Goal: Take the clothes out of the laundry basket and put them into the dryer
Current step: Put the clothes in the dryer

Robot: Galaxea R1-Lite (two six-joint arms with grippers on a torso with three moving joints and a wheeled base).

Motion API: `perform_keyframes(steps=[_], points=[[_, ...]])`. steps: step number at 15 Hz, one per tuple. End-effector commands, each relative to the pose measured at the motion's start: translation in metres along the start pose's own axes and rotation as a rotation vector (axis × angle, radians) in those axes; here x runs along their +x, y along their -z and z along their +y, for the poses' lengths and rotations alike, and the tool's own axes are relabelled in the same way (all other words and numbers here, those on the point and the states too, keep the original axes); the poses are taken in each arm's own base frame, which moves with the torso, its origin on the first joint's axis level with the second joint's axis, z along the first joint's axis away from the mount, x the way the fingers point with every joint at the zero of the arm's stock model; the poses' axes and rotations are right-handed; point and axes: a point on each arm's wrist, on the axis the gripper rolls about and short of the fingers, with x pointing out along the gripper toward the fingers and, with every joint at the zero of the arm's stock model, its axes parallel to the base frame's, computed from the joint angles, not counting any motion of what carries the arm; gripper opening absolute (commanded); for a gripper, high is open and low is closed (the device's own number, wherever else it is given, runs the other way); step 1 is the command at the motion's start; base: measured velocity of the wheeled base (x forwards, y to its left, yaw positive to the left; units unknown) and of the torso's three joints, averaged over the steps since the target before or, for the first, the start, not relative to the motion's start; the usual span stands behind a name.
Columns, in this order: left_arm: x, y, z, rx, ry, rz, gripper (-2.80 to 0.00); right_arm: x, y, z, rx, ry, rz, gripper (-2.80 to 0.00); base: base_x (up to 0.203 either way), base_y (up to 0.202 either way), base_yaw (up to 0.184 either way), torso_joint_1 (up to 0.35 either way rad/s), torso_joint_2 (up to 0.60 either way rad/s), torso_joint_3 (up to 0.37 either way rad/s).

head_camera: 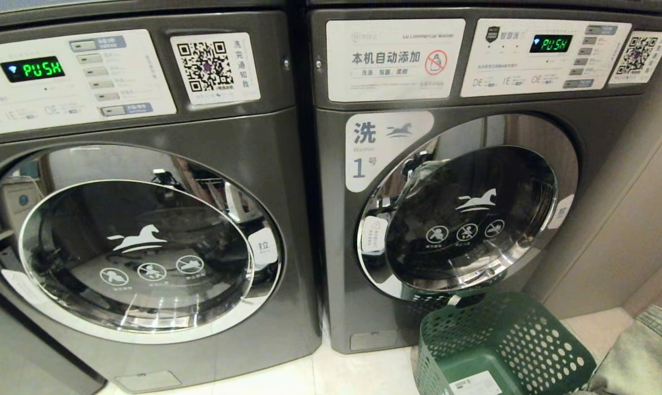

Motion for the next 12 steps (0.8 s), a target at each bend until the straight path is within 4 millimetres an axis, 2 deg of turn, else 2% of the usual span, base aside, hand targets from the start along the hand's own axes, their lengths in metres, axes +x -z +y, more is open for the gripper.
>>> perform_keyframes(steps=[1, 5, 12], points=[[0.0016, 0.0082, 0.0003, 0.0, -0.002, 0.028, -2.8, 0.0001, 0.0, 0.0, -0.001, -0.001, 0.001, -2.8, 0.0, 0.0, 0.0, 0.002, 0.0, 0.21], [0.0015, 0.0082, 0.0003, -0.003, -0.002, 0.026, -2.8, 0.0001, -0.0001, 0.0, 0.001, -0.001, 0.0, -2.8, 0.0, 0.0, 0.0, 0.002, 0.0, 0.178], [0.0015, 0.0082, 0.0003, 0.0, -0.002, 0.026, -2.8, 0.0001, 0.0, 0.0, -0.004, 0.001, 0.001, -2.8, 0.0, 0.0, 0.0, 0.0, 0.0, 0.015]])
